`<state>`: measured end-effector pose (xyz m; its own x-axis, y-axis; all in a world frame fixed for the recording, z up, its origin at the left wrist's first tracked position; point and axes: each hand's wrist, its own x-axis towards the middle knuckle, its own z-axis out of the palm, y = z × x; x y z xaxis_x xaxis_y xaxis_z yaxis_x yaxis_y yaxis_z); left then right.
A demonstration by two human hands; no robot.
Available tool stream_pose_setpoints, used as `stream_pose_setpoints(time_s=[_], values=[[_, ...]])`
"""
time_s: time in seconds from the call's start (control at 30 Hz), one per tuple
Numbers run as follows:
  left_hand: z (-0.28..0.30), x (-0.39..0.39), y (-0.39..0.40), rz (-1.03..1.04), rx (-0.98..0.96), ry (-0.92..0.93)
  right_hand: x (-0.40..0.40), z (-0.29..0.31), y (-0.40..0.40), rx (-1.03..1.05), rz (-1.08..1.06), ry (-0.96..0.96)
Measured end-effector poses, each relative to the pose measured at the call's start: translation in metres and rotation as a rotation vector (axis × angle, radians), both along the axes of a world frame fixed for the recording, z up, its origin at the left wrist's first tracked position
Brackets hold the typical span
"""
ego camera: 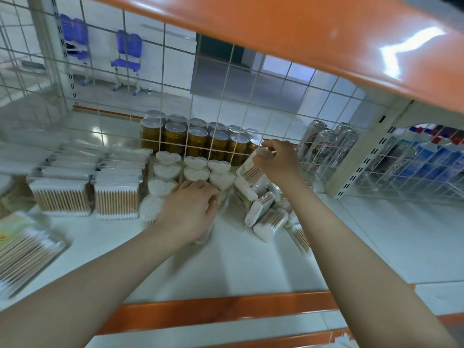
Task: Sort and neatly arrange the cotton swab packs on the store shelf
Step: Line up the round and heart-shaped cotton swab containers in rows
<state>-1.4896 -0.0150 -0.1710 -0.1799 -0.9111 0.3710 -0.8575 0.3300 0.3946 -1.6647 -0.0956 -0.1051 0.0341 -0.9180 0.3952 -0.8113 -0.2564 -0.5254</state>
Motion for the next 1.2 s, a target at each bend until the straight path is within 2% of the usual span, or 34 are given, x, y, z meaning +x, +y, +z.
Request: stream_pose_setpoints(time_s=[0.23, 0.37, 0.57, 0.87, 1.2], values=[[0.0, 0.001, 0.016, 0.032, -0.012, 0.08, -0.001, -0.002, 0.023, 0.071, 0.069, -0.075], [0.002, 0.006, 0.022, 0.076, 0.031, -0.032, 0.0, -0.001, 0.042, 0.048, 0.175, -0.103], [0.005, 0.014, 0.019, 0.076, 0.15, -0.17, 0.002, 0.0, 0.06, 0.051, 0.388, -0.043], [0.01, 0.014, 0.017, 0.007, 0.312, 0.078, 0.014, 0.008, 0.078, 0.117, 0.577, -0.146], [0.005, 0.014, 0.023, -0.008, 0.251, 0.23, 0.012, 0.002, 0.071, 0.18, 0.583, -0.24]])
